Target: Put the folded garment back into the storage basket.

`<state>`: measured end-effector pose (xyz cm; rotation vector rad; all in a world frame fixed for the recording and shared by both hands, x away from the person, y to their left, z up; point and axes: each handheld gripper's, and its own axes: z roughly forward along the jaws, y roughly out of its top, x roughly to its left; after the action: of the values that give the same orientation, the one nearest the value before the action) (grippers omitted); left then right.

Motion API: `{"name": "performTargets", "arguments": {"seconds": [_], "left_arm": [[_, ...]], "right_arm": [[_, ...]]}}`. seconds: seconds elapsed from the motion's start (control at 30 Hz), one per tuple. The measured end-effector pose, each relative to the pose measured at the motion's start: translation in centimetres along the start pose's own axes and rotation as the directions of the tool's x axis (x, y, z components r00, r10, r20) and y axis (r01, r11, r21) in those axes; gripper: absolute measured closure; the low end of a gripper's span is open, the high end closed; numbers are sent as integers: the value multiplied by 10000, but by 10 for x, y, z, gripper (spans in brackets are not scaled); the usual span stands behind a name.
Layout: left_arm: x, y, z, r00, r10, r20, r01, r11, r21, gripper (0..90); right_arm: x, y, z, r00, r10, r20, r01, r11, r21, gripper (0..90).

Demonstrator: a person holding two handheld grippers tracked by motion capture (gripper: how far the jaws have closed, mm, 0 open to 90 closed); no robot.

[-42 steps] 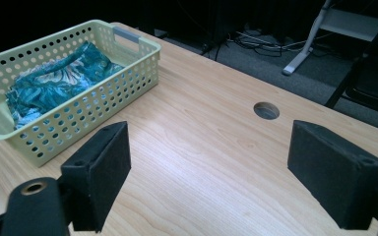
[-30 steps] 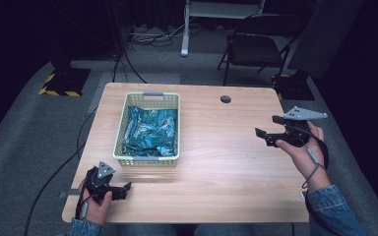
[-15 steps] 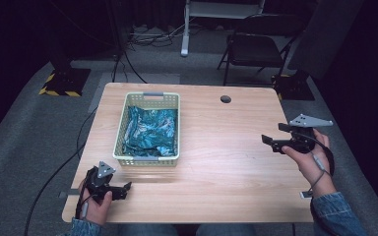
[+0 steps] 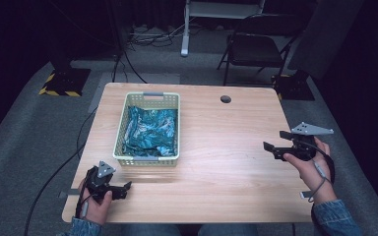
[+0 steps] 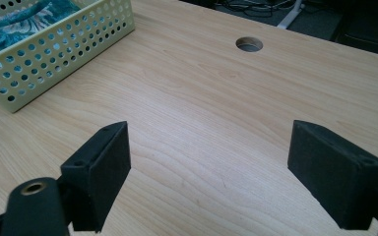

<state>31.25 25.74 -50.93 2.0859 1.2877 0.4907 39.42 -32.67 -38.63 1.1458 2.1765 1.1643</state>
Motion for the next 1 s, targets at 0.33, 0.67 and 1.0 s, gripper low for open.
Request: {"name": "performTargets", "arguments": {"seconds": [0.33, 0.67, 1.0], "left_arm": [[0, 0, 0, 10000, 1, 0, -1, 10000, 1, 2], [0, 0, 0, 10000, 0, 0, 0, 10000, 0, 2], [0, 0, 0, 10000, -1, 4, 1, 10000, 2, 2]], "right_arm": [[-2, -16, 3, 9997, 230, 28, -230, 9997, 120, 166], [-5, -35, 5, 9994, 223, 252, -237, 9983, 536, 166], [-7, -53, 8, 9989, 89, 451, -134, 9950, 994, 163]]}}
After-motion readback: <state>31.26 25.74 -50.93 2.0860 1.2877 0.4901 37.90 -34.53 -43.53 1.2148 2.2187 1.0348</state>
